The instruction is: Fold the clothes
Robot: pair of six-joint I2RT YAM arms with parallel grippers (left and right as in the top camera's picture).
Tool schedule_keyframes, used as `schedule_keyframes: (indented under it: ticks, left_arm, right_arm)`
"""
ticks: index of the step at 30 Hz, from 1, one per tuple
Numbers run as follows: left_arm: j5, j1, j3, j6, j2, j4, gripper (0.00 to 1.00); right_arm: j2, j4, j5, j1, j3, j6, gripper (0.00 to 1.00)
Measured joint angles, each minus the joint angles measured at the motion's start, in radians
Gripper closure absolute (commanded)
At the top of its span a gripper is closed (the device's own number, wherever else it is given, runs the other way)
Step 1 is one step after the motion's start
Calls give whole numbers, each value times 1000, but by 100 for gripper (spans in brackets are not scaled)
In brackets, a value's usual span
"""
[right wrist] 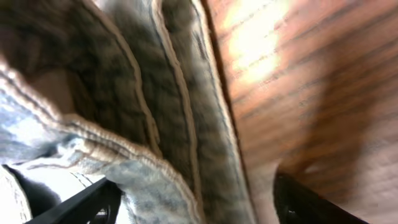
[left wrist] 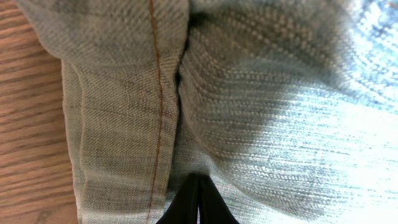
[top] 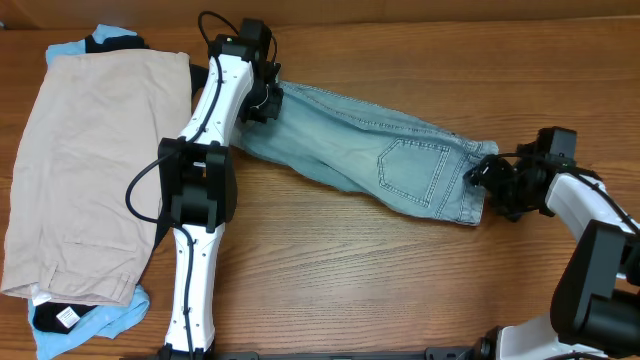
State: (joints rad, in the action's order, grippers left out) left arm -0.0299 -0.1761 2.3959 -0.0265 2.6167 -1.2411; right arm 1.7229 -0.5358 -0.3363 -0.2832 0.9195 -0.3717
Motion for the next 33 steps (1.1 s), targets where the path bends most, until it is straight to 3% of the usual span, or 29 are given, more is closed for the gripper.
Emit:
schedule_keyframes:
  ticks: [5,7,10,11,19,27,33]
  left_arm:
    - [1,0,0,0,0,-1,96]
    - [2,0,0,0,0,-1,96]
    - [4,0,0,1,0,-3,96]
    - [5,0,0,1,0,-4,96]
    - [10,-1,3,1,0,-124,96]
    - [-46,-56,3,1,0,-228,96]
    - [-55,-122,3,2,0,-263,96]
  right_arm:
    - [2,50,7,28,-14,-75,40]
    - [5,67,13,45,-17,-107,56]
    - [14,81,31,67,-21,-151,94]
    - [17,82,41,70,-21,-164,96]
    - [17,8,2,6,-10,-212,96]
    - [-21,-214,-65,-160,102,-89,96]
    - [-84,-412,-46,-147,293,22,96]
